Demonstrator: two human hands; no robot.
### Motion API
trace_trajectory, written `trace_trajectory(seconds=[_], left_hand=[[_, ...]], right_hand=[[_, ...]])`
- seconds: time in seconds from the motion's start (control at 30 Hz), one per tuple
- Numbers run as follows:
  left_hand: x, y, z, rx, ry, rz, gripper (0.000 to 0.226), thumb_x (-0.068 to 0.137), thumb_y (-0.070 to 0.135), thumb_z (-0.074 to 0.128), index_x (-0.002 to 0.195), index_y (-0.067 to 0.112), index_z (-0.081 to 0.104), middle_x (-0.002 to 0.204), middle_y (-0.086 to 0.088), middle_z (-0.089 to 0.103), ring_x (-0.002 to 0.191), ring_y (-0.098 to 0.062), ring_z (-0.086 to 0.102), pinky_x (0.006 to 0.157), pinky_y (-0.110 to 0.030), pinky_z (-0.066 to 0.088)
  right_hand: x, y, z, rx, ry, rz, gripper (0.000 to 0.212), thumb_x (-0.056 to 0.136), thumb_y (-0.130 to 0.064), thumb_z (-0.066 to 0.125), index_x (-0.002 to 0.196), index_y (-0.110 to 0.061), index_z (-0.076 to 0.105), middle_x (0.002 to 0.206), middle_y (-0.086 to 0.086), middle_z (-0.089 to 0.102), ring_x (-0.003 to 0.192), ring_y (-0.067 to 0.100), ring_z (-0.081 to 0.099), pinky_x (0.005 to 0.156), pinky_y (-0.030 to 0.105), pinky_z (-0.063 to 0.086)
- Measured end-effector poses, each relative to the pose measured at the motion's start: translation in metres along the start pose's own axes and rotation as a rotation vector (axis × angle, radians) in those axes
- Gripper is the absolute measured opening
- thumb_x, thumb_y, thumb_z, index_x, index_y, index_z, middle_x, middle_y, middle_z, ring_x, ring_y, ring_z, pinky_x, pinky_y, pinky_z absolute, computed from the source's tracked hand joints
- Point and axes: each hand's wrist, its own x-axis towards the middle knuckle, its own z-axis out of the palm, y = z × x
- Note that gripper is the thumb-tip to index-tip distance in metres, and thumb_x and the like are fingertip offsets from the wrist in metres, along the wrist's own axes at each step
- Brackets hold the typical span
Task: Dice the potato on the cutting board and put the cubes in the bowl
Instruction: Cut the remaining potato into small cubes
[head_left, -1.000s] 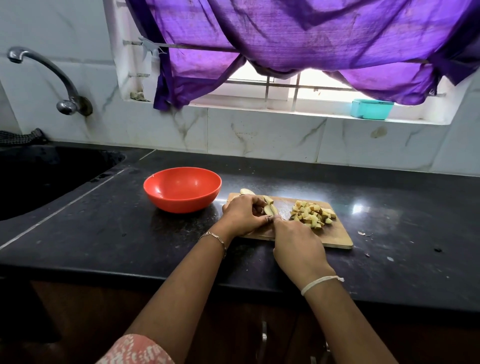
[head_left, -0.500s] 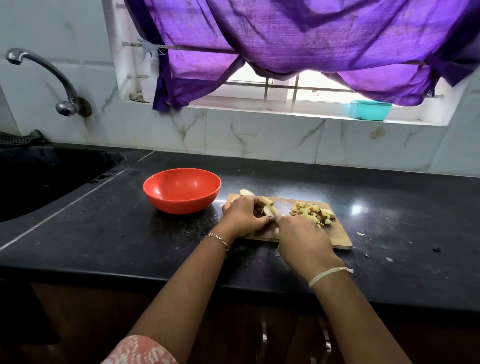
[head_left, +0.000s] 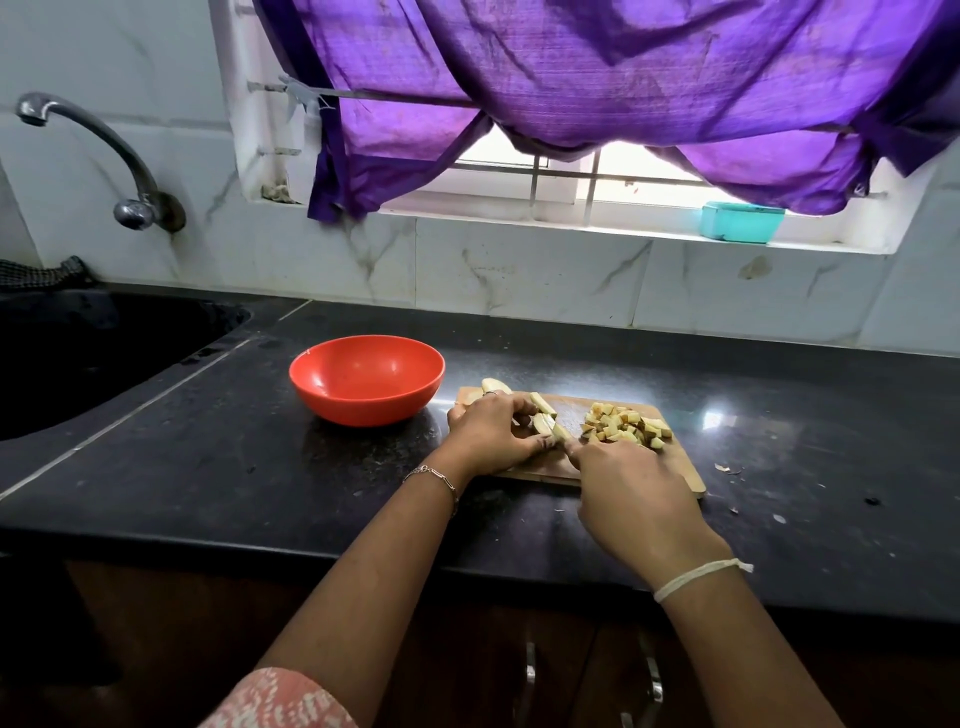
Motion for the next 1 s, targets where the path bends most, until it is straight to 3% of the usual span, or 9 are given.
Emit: trace_trajectory(seconds=[0.13,0.4,0.53,0.7,0.83,0.93,1.0], left_hand=[[0.000,0.000,0.000,0.065,-0.022,-0.013,0.050,0.081,0.057,0.065,0.126,0.036,0.060,0.128,0.011,0.060,0.123,-0.011,0.050,0.102,-0.040,0.032],[-0.002,0.003,-0.002,0.094,-0.040,-0.008,0.049,0.082,0.058,0.064,0.126,0.037,0.059,0.128,0.010,0.060,0.122,-0.012,0.050,0.098,-0.040,0.031],[-0.005,0.007,-0.004,0.053,-0.009,-0.022,0.040,0.085,0.049,0.065,0.122,0.036,0.060,0.116,0.012,0.063,0.114,-0.011,0.054,0.099,-0.039,0.034],[-0.007,0.009,-0.005,-0.024,0.018,-0.042,0.035,0.081,0.043,0.068,0.115,0.038,0.063,0.100,0.017,0.060,0.111,-0.010,0.056,0.103,-0.039,0.035],[-0.009,0.013,-0.004,0.023,0.000,-0.055,0.044,0.080,0.044,0.065,0.123,0.039,0.057,0.119,0.010,0.059,0.121,-0.014,0.049,0.102,-0.037,0.028],[-0.008,0.015,-0.003,0.121,-0.053,-0.070,0.053,0.083,0.049,0.060,0.133,0.040,0.049,0.138,0.003,0.048,0.131,-0.018,0.040,0.105,-0.040,0.022],[-0.009,0.015,-0.002,0.131,-0.053,-0.069,0.051,0.082,0.050,0.060,0.131,0.039,0.051,0.139,0.002,0.048,0.131,-0.018,0.040,0.106,-0.041,0.022]], right_hand=[[-0.003,0.003,0.002,0.016,0.011,0.007,0.048,0.094,-0.008,0.040,0.138,-0.025,0.045,0.115,0.003,0.059,0.104,0.022,0.057,0.076,0.030,0.046],[-0.010,0.006,0.003,0.021,0.035,0.003,0.050,0.093,-0.008,0.042,0.138,-0.027,0.044,0.113,0.001,0.059,0.102,0.022,0.058,0.076,0.029,0.046],[-0.019,0.010,-0.005,0.030,0.037,-0.026,0.045,0.095,-0.014,0.042,0.137,-0.029,0.045,0.117,-0.001,0.058,0.108,0.019,0.054,0.086,0.029,0.046],[-0.034,0.017,-0.007,0.091,0.060,-0.014,0.046,0.097,-0.022,0.044,0.140,-0.037,0.042,0.118,-0.001,0.055,0.107,0.018,0.055,0.080,0.029,0.047],[-0.035,0.021,0.005,0.111,0.083,0.035,0.055,0.097,-0.022,0.045,0.147,-0.040,0.031,0.120,-0.002,0.056,0.106,0.017,0.055,0.078,0.028,0.047],[-0.032,0.021,0.012,0.112,0.116,0.068,0.057,0.097,-0.020,0.042,0.149,-0.040,0.027,0.122,-0.002,0.057,0.107,0.018,0.056,0.078,0.029,0.046],[-0.028,0.021,0.015,0.130,0.123,0.081,0.057,0.097,-0.020,0.042,0.148,-0.040,0.028,0.120,-0.001,0.058,0.106,0.018,0.057,0.079,0.030,0.048]])
